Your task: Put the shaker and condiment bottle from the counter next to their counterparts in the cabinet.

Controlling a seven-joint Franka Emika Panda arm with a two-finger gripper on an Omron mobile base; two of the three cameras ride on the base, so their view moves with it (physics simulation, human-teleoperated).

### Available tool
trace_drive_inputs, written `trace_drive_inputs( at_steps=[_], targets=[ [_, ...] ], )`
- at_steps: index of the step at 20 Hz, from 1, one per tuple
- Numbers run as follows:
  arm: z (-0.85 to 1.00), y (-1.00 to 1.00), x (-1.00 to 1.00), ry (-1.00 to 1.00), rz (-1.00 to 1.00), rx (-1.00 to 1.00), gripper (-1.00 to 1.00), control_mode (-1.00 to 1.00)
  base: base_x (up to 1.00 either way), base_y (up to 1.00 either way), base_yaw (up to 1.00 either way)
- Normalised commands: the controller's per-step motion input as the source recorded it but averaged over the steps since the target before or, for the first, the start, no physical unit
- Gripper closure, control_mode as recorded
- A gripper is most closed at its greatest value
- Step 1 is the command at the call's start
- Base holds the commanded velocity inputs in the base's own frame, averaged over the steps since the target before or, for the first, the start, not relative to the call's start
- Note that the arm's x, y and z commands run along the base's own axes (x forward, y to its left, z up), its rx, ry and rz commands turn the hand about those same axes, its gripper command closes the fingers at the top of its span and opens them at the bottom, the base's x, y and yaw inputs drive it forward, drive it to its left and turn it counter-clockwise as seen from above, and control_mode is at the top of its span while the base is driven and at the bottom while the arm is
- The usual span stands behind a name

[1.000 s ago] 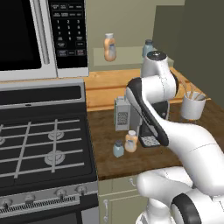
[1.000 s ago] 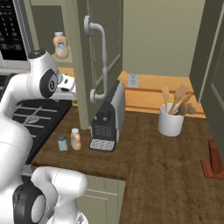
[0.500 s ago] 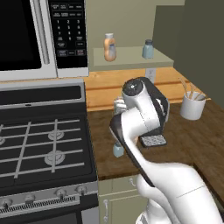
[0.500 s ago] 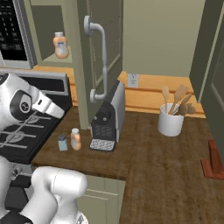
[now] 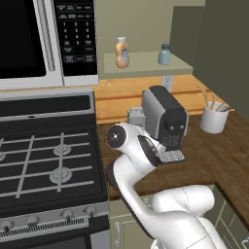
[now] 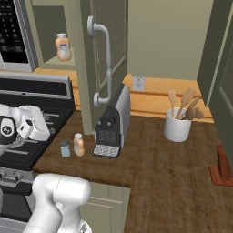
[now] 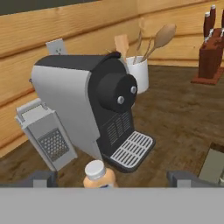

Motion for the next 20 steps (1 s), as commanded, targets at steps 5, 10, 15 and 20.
trace_drive_inputs(
  at_steps=[5,10,15,20],
  targets=[
    [-0.26,0.03,-0.02,-0.06,-0.05,-0.01,-1.0,-1.0,0.0,0.0,0.0],
    [-0.45,0.18,-0.01,-0.02,0.0,-0.02,-1.0,-1.0,0.0,0.0,0.0],
    [-0.06,0.12,-0.01,0.0,0.0,0.0,-1.0,-1.0,0.0,0.0,0.0],
    [-0.33,0.19,0.0,0.0,0.0,0.0,-1.0,-1.0,0.0,0.0,0.0]
  ],
)
